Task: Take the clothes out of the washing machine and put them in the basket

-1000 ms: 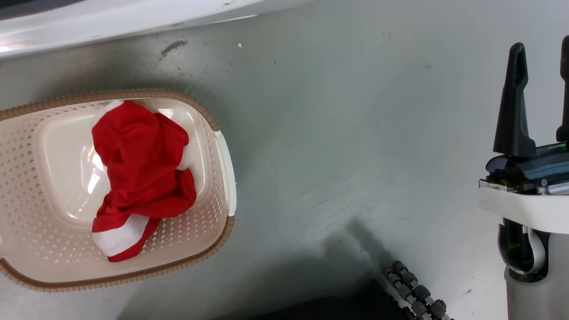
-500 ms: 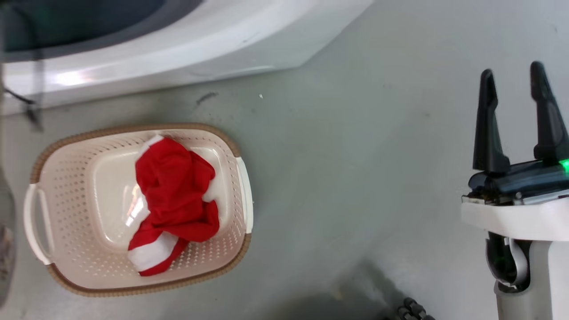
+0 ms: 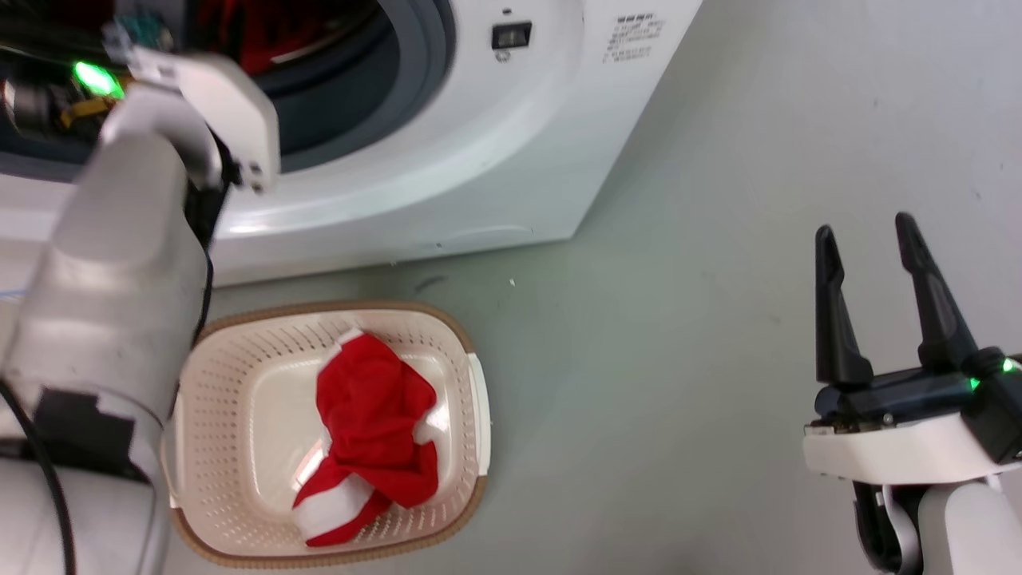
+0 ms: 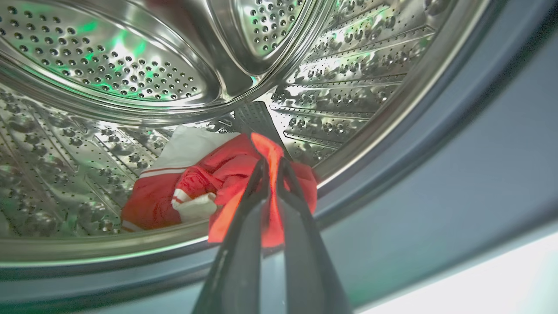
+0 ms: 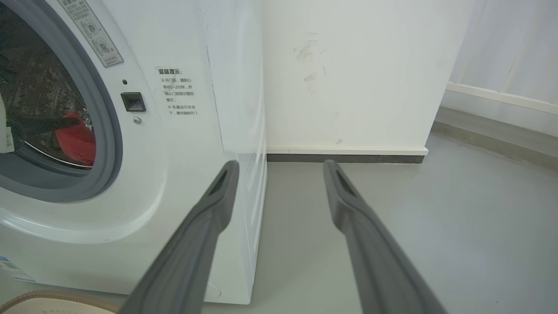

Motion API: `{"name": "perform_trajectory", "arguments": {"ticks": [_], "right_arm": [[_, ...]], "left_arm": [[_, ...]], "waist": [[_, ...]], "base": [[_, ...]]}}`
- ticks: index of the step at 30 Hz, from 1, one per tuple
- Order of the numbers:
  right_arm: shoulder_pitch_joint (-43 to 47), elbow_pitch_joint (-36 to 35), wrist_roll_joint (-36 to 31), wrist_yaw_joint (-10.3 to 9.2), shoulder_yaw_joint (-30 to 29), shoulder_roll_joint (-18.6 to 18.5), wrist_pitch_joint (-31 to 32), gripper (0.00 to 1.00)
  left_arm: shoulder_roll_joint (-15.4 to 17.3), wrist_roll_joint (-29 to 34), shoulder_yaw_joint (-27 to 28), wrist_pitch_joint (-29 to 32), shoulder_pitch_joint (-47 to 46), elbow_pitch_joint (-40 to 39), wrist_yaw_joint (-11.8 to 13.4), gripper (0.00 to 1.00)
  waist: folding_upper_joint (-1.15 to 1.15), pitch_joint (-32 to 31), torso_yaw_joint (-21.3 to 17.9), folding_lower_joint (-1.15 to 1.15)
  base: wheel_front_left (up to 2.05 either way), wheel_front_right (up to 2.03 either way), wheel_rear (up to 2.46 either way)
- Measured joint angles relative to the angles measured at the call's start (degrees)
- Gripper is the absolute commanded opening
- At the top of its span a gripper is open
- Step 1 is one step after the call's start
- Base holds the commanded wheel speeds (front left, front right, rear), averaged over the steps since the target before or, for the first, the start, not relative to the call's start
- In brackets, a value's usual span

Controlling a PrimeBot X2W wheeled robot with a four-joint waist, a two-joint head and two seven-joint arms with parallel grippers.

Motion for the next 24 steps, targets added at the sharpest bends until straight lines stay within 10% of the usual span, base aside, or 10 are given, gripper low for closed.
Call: {"name": "perform_trajectory", "arguments": {"ticks": [24], "right_arm": [[10.4,2.1,-2.1,0.00,1.5,0.0,0.0,1.00]], "left_arm": [[-0.6,-6.9,-4.4,-4.4,41.9,-30.3,3.6,0.00]], "waist": [[0.00,-20.4,5.5,-0.01]], "base": [[0.00,0.00,0.00]]}}
